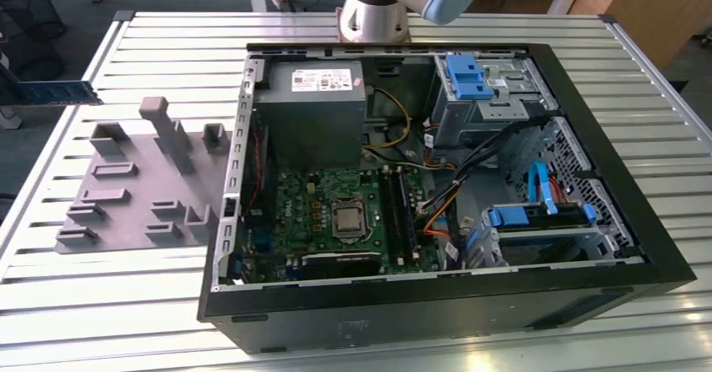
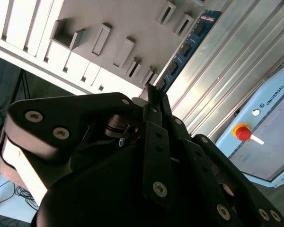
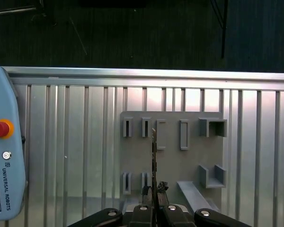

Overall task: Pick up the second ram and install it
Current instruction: 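Pick up the second ram and move it above second insertion slot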

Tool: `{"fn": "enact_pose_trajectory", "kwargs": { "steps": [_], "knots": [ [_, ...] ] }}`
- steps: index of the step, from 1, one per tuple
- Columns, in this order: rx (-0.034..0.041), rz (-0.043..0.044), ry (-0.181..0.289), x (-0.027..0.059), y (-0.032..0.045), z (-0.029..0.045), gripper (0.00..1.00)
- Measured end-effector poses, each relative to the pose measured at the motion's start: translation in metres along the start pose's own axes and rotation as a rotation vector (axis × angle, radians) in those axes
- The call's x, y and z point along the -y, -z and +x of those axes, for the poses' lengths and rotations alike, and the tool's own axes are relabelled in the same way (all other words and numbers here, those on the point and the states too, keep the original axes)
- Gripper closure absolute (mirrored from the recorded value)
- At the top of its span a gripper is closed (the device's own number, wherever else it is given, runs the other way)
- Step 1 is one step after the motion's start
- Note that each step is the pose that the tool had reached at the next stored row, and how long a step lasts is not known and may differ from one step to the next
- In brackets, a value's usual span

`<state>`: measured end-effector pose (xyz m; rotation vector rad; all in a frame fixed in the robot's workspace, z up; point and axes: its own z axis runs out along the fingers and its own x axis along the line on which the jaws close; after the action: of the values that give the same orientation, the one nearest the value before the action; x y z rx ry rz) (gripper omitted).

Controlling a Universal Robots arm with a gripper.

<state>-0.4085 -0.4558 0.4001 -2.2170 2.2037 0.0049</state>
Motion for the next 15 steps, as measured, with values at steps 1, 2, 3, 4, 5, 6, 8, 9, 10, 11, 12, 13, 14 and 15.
{"fn": "enact_pose_trajectory", "kwargs": {
  "steps": [1, 2, 3, 4, 5, 6, 8, 9, 10, 11, 12, 13, 14, 15],
  "knots": [
    [0.0, -0.0001, 0.0, 0.0, 0.0001, 0.0, 0.86],
    [-0.0001, -0.0003, 0.0, 0.0007, 0.0002, -0.0001, 0.86],
    [-0.0001, -0.0003, 0.0, 0.0023, 0.0002, 0.0, 0.86],
    [0.0, -0.0001, 0.0, 0.0047, 0.0, 0.0, 0.86],
    [0.0, 0.0, 0.0, 0.0078, 0.0, 0.0001, 0.86],
    [0.0, -0.0001, 0.0, 0.0115, 0.0, 0.0001, 0.86],
    [0.0, -0.0001, 0.0, 0.0191, -0.0001, 0.0001, 0.86],
    [0.0001, 0.0, 0.0, 0.0236, -0.0003, 0.0002, 0.86],
    [0.0001, 0.0, 0.0, 0.0279, -0.0003, 0.0002, 0.86],
    [0.0001, 0.0, 0.0, 0.0324, -0.0003, 0.0002, 0.86],
    [0.0, 0.0, 0.0, 0.0373, -0.0004, 0.0002, 0.86],
    [0.0001, 0.0, 0.0, 0.0418, -0.0004, 0.0003, 0.86],
    [0.0001, 0.0, 0.0, 0.0464, -0.0005, 0.0003, 0.86],
    [0.0, -0.0001, 0.0, 0.0508, -0.0005, 0.0003, 0.86]
  ]
}}
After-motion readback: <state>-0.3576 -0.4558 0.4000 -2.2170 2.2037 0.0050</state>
